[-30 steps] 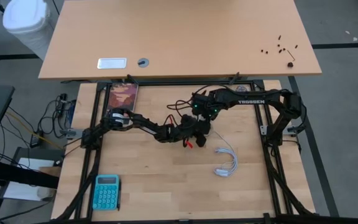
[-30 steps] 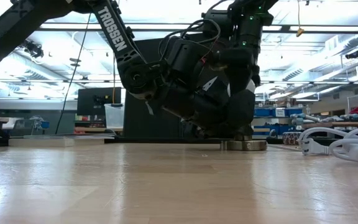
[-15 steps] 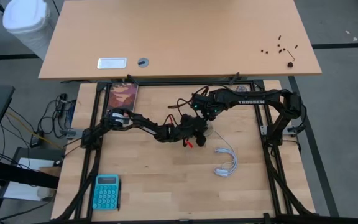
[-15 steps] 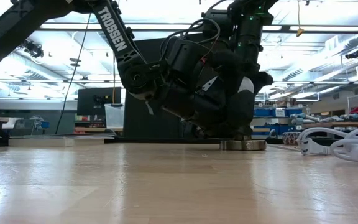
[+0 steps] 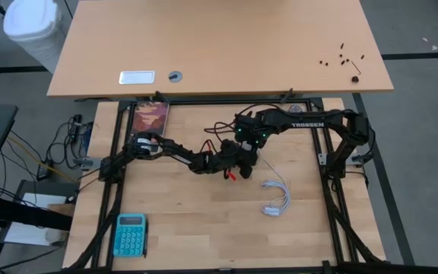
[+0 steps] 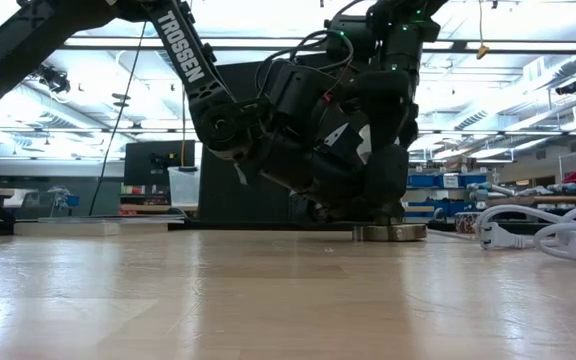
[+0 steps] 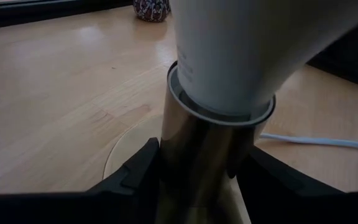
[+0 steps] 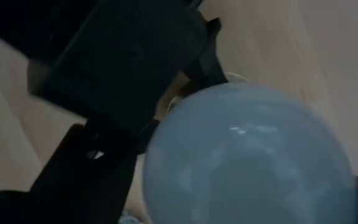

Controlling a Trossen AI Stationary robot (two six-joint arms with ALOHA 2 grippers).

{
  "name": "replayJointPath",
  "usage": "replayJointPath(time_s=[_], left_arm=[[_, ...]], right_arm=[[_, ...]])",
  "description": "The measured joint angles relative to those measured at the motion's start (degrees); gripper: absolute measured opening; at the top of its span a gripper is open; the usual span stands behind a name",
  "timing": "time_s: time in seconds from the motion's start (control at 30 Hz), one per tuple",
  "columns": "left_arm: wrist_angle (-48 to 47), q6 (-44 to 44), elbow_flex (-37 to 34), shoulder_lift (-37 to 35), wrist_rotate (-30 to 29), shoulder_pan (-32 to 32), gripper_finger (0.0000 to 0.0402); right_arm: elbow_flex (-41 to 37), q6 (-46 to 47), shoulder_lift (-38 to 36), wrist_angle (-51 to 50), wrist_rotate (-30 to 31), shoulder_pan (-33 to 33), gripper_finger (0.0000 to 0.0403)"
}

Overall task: Screw lightbulb
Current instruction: Insert the white lightbulb into the lamp

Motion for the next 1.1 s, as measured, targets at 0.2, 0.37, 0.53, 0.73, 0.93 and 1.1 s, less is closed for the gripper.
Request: replayJointPath(time_s=[0.2,0.37,0.53,0.73,0.93,1.1], left_arm=[[0.0,0.1,0.0,0.0,0.0,0.0,0.0178],[0.0,0.1,0.0,0.0,0.1,0.0,0.0178],[0.0,0.1,0.0,0.0,0.3,0.0,0.0178],[0.0,0.2,0.0,0.0,0.3,0.0,0.0178],[0.0,0.2,0.0,0.0,0.3,0.0,0.0178],[0.0,0.2,0.0,0.0,0.4,0.0,0.0178]], right_arm=[[0.0,-10.5,0.0,-1.3,-0.2,-0.6,0.0389],[0.0,-24.0,0.0,-2.7,1.1,-0.6,0.0385],[0.0,-36.3,0.0,-2.4,4.5,-0.5,0.039],[0.0,-40.9,0.0,-1.3,5.2,-0.5,0.0387],[0.0,-41.8,0.0,-0.5,5.2,-0.2,0.0382],[0.0,-43.8,0.0,0.8,5.2,-0.2,0.0381]])
